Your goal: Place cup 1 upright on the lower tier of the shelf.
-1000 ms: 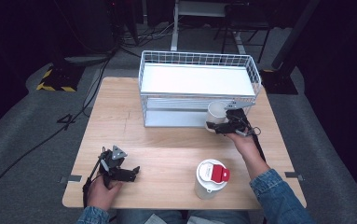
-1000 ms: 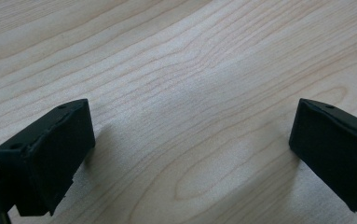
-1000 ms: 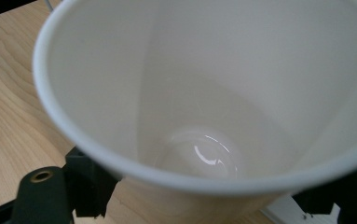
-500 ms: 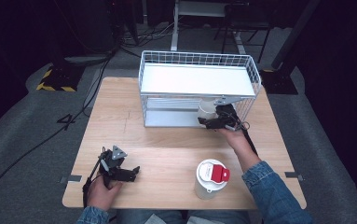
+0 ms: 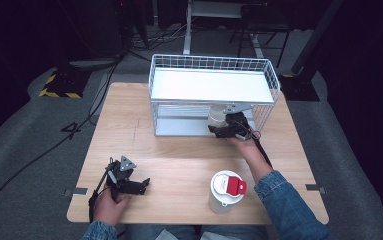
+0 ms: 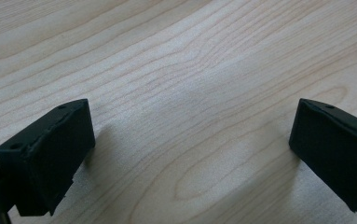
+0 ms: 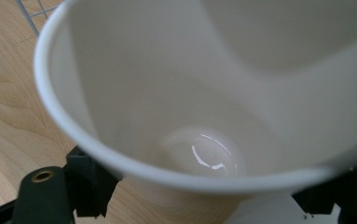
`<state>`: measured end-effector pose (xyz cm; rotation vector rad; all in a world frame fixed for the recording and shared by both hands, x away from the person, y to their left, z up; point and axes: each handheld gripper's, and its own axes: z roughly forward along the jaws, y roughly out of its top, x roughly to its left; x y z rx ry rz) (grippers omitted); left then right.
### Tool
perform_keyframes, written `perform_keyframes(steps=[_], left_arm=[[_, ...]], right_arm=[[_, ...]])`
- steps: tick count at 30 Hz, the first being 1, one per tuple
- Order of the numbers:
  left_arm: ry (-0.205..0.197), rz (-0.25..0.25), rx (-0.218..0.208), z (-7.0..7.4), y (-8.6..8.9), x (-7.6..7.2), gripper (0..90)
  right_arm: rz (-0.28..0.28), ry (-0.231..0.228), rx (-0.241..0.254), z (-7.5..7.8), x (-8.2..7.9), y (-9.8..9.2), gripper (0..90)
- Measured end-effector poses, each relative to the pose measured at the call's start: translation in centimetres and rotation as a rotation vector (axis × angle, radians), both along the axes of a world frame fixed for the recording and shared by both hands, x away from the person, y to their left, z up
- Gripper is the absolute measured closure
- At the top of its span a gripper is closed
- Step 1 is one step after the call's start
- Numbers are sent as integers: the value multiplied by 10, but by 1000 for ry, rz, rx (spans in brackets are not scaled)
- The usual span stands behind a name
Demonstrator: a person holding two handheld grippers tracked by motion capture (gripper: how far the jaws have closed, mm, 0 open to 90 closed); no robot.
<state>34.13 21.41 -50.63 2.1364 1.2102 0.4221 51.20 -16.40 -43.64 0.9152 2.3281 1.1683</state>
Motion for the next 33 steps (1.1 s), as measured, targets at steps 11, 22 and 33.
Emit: perform_keyframes(steps=[11,22,33], left_arm=[[0,0,0,0,0,0,6],[0,0,0,0,0,0,6],[0,0,0,0,0,0,6]], right_arm=[[-2,-7,-15,-9,2,6,231],[-13,-23,-10,-20,9,13,231],[-40,-47,-1,-31,22,18,231]])
